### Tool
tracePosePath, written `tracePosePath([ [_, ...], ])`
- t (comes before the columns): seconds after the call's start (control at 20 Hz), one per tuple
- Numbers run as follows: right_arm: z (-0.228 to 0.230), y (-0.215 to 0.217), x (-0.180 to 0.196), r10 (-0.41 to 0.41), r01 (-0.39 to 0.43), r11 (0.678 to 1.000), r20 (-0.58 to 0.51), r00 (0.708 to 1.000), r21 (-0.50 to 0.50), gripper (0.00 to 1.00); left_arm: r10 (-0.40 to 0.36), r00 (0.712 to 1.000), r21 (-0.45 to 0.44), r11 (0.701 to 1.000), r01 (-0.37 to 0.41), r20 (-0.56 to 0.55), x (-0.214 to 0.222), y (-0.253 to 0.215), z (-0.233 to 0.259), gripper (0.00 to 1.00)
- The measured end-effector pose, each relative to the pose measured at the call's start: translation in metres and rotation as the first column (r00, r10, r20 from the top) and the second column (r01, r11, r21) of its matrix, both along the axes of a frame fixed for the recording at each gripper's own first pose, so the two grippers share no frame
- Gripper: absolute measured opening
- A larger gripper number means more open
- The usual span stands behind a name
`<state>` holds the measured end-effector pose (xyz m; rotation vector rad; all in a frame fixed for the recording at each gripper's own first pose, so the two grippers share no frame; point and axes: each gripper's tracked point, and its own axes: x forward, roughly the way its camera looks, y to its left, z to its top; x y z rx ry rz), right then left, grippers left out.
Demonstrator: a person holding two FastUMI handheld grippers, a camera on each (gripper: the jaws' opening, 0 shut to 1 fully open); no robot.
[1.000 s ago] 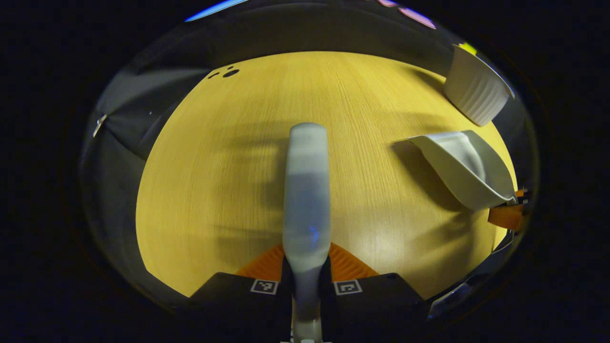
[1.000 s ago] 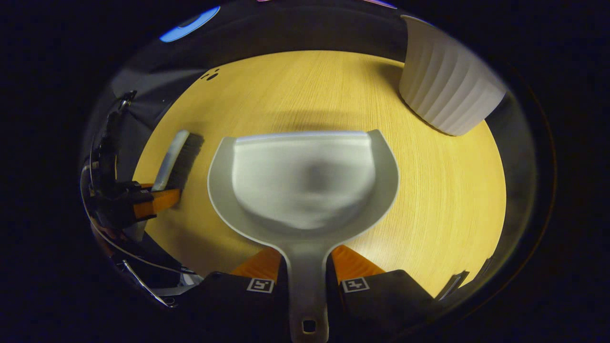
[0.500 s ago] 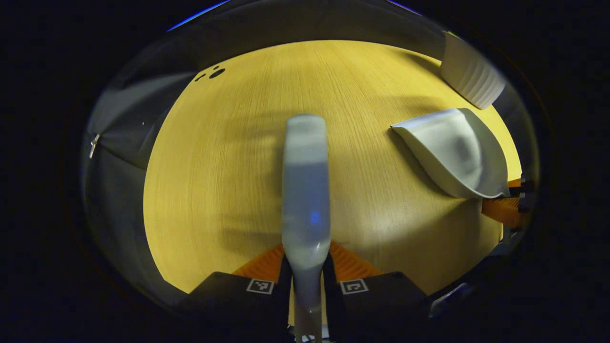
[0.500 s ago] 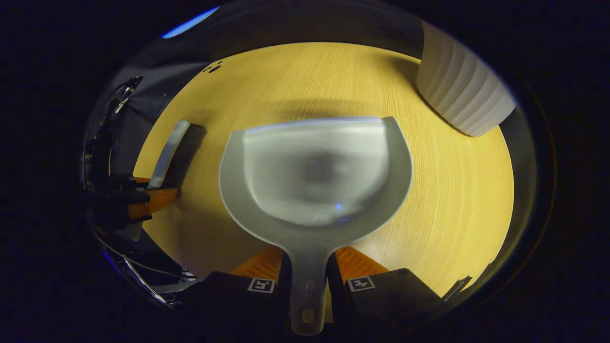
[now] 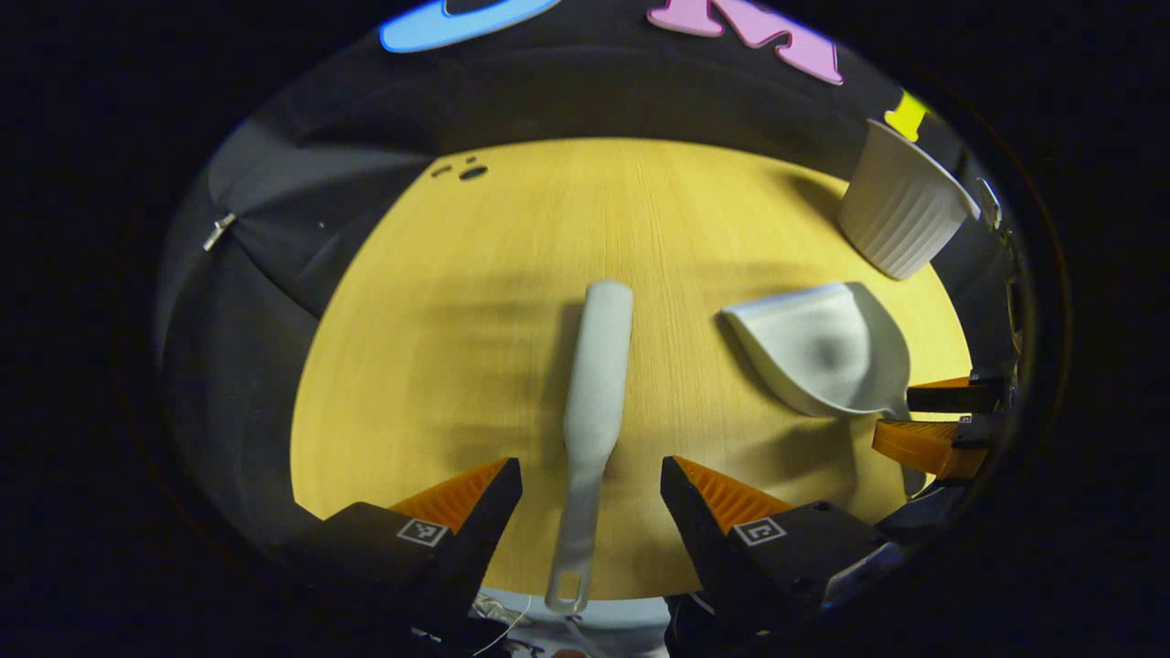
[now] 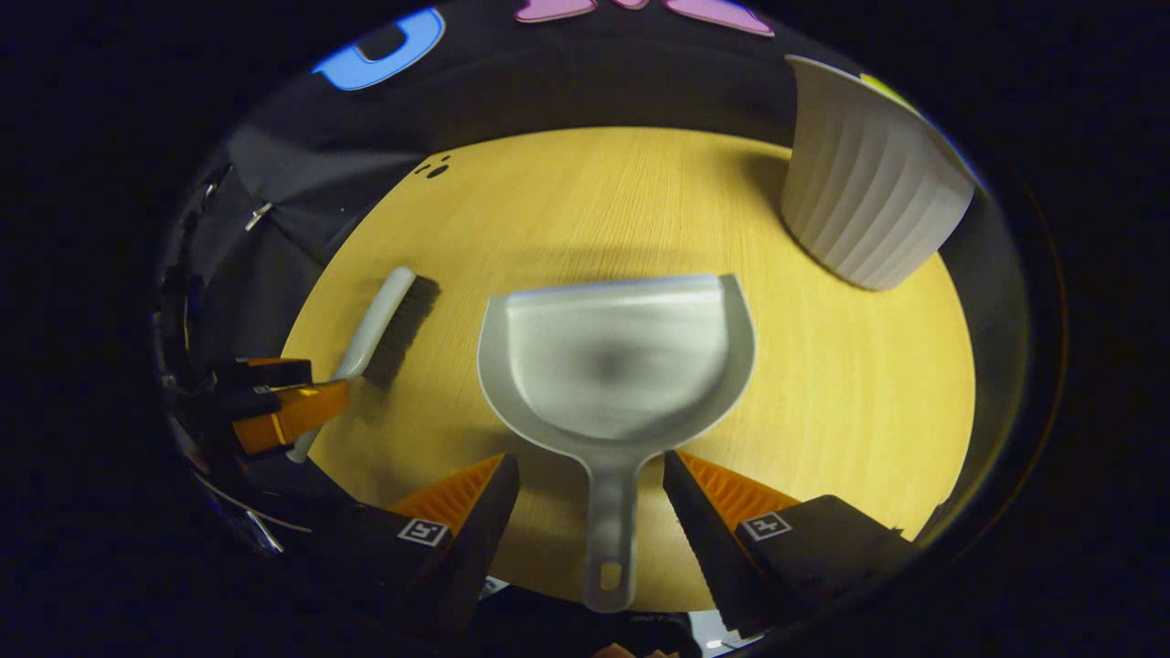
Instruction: Pick up the small broom and dustpan from the desktop, sweep the trash into the dustpan with the broom, and then empty the trash into the garbage bin.
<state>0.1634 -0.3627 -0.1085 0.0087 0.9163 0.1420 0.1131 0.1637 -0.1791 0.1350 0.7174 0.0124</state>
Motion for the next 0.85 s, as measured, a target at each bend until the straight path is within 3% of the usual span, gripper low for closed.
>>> tracePosePath([
  [0.15,0.054,-0.003,-0.007,0.035,-0.025,0.998,0.191,0.981,-0.056,0.99,-0.004,0.977,-0.051,0.999,0.016,0.215,-0.023,-0.017,0.059,0.97],
  [0.25,0.092,-0.002,-0.013,0.040,-0.021,0.998,0.315,0.948,-0.064,0.99,-0.009,0.931,-0.035,0.999,0.023,0.364,-0.048,-0.027,0.103,0.97],
  [0.35,0.127,0.004,-0.023,0.030,-0.018,0.999,0.422,0.906,-0.032,0.99,-0.016,0.859,0.011,1.000,0.013,0.511,-0.074,-0.031,0.141,0.97],
  [0.5,0.173,0.004,-0.044,0.017,-0.021,1.000,0.532,0.847,0.001,0.99,-0.006,0.729,0.090,0.993,-0.077,0.685,-0.122,-0.035,0.189,0.96],
  [0.6,0.196,0.006,-0.059,-0.003,-0.019,0.999,0.603,0.798,0.030,0.99,-0.023,0.666,0.082,0.995,-0.057,0.746,-0.152,-0.055,0.201,0.96],
  [0.7,0.212,0.004,-0.074,-0.029,-0.011,0.998,0.651,0.758,0.058,0.99,-0.030,0.644,0.048,0.999,-0.011,0.765,-0.175,-0.073,0.199,0.97],
  [0.85,0.216,-0.008,-0.094,-0.073,0.033,0.997,0.696,0.714,0.070,0.99,-0.033,0.663,0.027,0.999,0.018,0.748,-0.194,-0.076,0.181,0.97],
])
